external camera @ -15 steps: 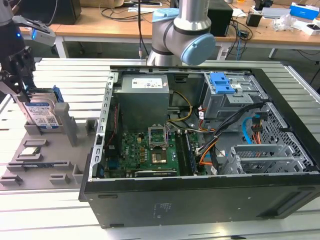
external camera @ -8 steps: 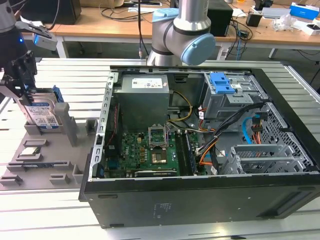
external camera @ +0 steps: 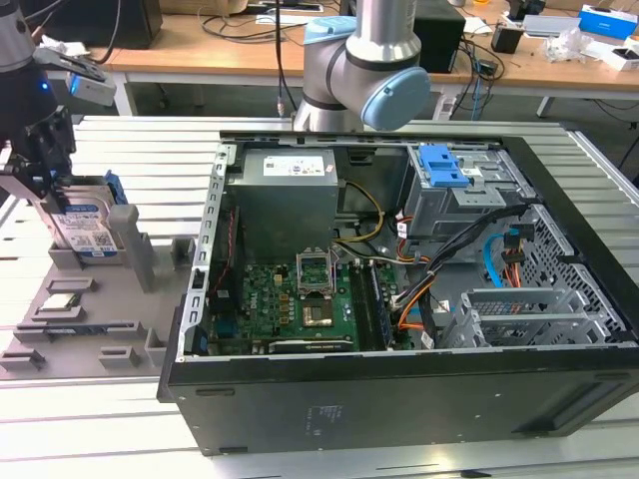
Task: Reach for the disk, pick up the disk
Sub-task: 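Pick up the disk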
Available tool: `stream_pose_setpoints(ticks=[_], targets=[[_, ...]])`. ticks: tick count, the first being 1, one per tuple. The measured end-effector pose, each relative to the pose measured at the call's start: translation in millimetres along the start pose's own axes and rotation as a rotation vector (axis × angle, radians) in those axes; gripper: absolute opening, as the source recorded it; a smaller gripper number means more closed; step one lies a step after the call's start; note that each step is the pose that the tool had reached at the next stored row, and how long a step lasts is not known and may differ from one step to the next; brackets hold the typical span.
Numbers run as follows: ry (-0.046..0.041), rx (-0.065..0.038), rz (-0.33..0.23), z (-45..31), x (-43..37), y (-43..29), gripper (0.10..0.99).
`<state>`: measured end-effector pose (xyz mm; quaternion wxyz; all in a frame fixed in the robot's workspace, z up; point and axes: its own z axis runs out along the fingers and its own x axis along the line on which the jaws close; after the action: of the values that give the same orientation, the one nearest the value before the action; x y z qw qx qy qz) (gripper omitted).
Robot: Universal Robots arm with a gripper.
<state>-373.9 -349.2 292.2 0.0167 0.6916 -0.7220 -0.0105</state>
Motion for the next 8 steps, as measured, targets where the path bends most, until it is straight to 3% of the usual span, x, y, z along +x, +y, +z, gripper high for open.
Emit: stream_pose_setpoints(ticks=[8], targets=[[0.0000,0.000,0.000,3.9,0.0,-0.1,0.482]])
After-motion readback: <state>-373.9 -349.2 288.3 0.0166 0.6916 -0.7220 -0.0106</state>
